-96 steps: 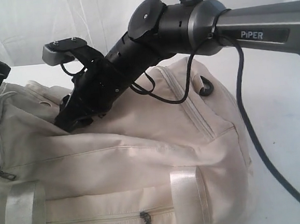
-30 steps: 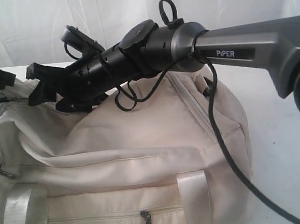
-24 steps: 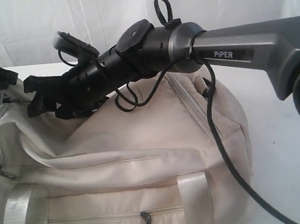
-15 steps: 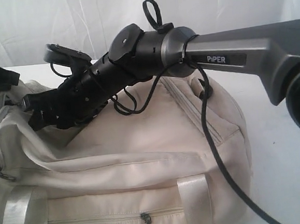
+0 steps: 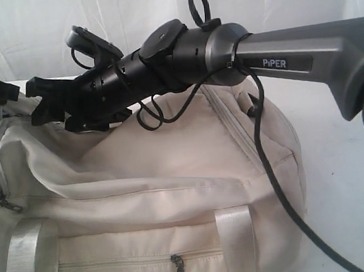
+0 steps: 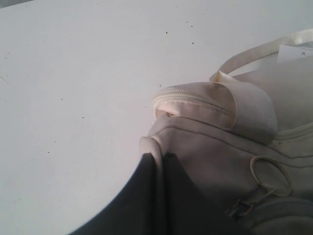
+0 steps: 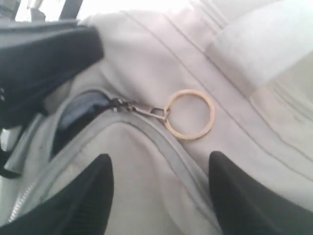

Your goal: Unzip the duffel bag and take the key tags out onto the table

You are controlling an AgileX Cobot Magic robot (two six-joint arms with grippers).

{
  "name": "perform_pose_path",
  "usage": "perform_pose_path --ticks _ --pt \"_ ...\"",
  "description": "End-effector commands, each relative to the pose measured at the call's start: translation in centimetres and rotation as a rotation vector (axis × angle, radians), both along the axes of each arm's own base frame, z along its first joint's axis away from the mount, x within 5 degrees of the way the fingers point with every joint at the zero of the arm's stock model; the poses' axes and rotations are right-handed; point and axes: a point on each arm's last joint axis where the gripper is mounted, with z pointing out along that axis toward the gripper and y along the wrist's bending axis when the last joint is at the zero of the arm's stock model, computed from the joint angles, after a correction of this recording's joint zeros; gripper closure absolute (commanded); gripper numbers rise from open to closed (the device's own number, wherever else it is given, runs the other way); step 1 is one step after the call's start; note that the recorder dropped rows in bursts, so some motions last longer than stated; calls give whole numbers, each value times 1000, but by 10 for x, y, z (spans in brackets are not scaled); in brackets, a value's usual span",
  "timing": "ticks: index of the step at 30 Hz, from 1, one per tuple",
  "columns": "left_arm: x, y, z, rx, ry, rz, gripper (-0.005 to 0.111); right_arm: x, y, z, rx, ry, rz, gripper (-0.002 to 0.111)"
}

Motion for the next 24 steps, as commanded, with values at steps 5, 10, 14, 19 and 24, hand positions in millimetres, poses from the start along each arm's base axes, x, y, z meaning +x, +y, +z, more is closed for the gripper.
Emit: perform_pose_path --ticks 5,10,14,19,24 --pt "3 3 8 -10 -63 27 107 12 2 -16 28 56 -108 54" --pt "3 3 8 -10 -66 28 107 15 5 -29 34 105 -140 55" --pt "3 3 8 -4 -67 22 107 19 10 -38 88 203 -194 64" --pt "3 3 8 -4 -67 22 107 16 16 -43 182 271 -150 64" --pt "3 3 8 -4 -67 22 107 17 18 -52 223 314 -135 55"
